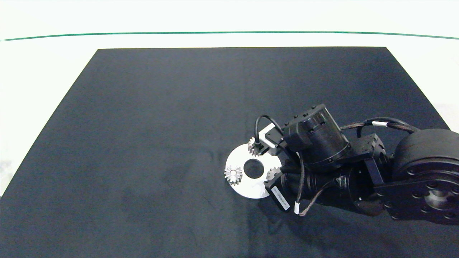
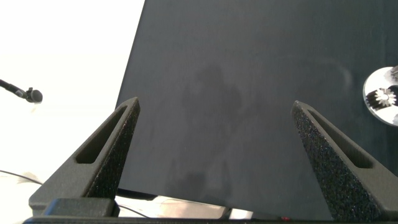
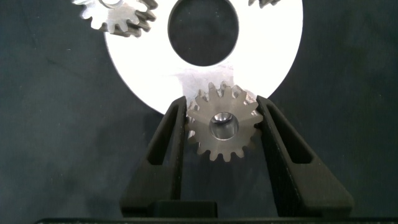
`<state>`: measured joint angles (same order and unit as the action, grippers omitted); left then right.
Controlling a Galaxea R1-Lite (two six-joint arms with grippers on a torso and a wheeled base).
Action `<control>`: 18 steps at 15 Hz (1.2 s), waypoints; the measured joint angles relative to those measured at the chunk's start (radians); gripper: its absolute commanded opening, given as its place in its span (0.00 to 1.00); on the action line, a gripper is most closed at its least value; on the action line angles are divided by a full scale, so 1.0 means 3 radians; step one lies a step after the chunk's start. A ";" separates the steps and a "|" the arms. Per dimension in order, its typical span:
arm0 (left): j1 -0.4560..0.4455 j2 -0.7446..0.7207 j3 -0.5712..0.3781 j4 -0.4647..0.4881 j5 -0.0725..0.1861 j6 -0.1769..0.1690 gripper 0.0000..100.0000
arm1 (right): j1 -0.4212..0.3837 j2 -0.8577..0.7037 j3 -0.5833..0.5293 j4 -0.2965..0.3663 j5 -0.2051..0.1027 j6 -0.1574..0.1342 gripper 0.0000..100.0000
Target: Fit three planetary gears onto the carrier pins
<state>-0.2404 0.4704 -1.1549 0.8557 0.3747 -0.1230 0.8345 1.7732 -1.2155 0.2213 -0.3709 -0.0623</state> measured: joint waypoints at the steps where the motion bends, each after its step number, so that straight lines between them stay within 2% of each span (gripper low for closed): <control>1: 0.0000 0.0000 0.0000 0.0000 0.0000 0.0000 1.00 | 0.0001 -0.0001 0.0001 -0.0004 -0.0099 0.0000 0.04; 3: -0.0001 0.0001 -0.0006 0.0000 0.0000 0.0000 1.00 | -0.0006 0.0000 0.0001 -0.0009 0.0011 0.0004 0.04; 10: -0.0010 0.0001 -0.0029 0.0004 0.0000 -0.0001 1.00 | -0.0012 0.0033 0.0021 -0.0011 0.0028 0.0016 0.04; 11: -0.0010 0.0001 -0.0031 0.0004 0.0000 -0.0001 1.00 | -0.0012 0.0034 0.0030 -0.0013 0.0021 0.0013 1.00; 18: -0.0011 0.0008 -0.0047 0.0029 0.0000 -0.0001 1.00 | -0.0012 0.0029 0.0048 -0.0009 0.0021 0.0011 1.00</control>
<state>-0.2438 0.4728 -1.1689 0.8645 0.3747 -0.1234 0.8309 1.7819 -1.2011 0.2187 -0.3647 -0.0591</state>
